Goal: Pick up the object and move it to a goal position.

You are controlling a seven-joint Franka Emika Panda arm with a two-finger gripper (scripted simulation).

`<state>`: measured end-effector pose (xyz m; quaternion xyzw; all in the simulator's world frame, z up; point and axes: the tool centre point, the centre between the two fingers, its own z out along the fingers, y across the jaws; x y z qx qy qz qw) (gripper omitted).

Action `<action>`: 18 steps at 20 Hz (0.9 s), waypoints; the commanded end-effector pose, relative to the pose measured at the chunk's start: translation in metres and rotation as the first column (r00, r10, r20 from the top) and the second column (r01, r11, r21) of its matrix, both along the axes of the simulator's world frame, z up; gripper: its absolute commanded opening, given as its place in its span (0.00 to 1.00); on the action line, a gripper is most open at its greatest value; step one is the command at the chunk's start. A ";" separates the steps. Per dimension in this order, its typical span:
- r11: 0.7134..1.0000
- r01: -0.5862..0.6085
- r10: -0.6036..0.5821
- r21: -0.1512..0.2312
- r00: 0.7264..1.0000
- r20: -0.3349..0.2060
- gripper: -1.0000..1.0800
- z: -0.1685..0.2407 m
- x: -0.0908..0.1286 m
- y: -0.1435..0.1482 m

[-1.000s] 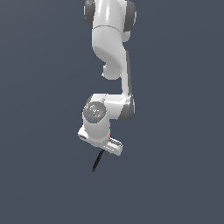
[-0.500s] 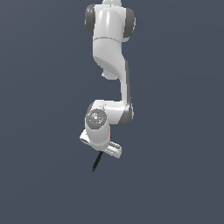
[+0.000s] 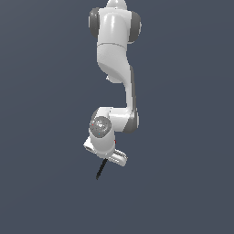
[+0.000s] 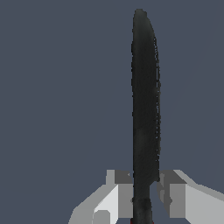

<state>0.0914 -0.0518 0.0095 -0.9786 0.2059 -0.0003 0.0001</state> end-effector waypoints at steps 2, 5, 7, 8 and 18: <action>1.000 -0.001 0.001 0.000 1.000 -0.001 0.00 -0.002 0.000 0.000; 1.000 -0.001 0.001 0.000 1.000 -0.001 0.00 -0.002 0.000 0.000; 1.000 0.000 0.000 0.000 1.000 -0.001 0.00 0.000 0.000 0.000; 1.000 0.000 0.000 0.000 1.000 -0.001 0.00 0.000 0.000 0.000; 1.000 0.000 0.000 0.000 1.000 -0.001 0.00 0.037 -0.004 -0.023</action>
